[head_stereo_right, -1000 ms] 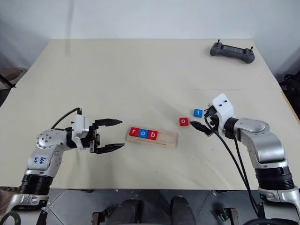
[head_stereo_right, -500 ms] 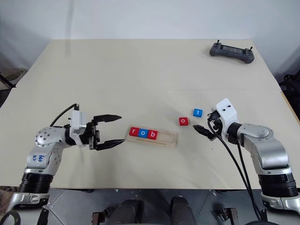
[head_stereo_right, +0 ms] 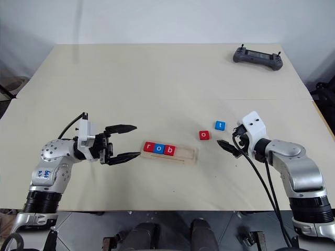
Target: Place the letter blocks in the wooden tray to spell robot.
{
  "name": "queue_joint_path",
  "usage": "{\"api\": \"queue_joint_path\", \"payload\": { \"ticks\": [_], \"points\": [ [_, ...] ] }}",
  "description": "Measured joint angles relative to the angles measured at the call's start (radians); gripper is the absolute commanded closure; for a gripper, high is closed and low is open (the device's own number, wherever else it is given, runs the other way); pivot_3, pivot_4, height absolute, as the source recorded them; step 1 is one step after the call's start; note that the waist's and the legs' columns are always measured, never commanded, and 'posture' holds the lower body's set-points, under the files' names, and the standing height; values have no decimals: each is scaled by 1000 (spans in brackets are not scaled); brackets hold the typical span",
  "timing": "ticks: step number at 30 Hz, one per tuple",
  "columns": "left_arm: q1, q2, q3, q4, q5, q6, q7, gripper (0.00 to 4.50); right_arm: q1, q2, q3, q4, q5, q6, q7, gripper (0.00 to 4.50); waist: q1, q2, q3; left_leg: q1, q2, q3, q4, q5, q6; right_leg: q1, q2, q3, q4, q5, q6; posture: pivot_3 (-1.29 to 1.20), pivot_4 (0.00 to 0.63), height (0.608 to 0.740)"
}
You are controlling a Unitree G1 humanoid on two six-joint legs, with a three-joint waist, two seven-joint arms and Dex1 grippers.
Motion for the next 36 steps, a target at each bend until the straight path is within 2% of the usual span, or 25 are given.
{"api": "queue_joint_path", "payload": {
  "ticks": [4, 13, 24, 34, 36],
  "points": [
    [1, 2, 1, 0, 2, 0, 1, 0, -6, 22, -1, -29, 18, 49, -22, 36, -3, 0, 0, 0, 1, 0, 0, 0, 0, 0, 0, 0, 0, 0, 0, 0, 150, 740],
    [46, 9, 10, -4, 4, 1, 14, 0, -66, 333, -2, -228, 55, 360, -338, 36, -2, 0, 0, 0, 0, 0, -1, 0, -1, -2, -1, 1, 1, 0, -1, 0, 150, 740],
    [62, 35, 13, -24, 3, 11, 21, 0, -75, 547, 22, -218, -64, 362, -596, 36, -16, 0, 0, 0, 0, 0, -2, 1, -2, -7, 0, 2, 7, 0, -1, 0, 150, 740],
    [77, 38, 14, -44, 3, 13, 23, 0, -85, 610, 63, -217, -101, 383, -649, 36, -29, 0, 0, -2, 0, 2, -4, 1, -2, -12, 0, 2, 11, 0, -1, 0, 150, 740],
    [80, 38, 14, -45, 3, 13, 24, 0, -85, 610, 79, -215, -120, 381, -658, 421, -29, 0, 0, -2, 0, 2, -4, 1, -2, -12, 0, 2, 11, 0, -1, 0, 150, 740]
  ]
}}
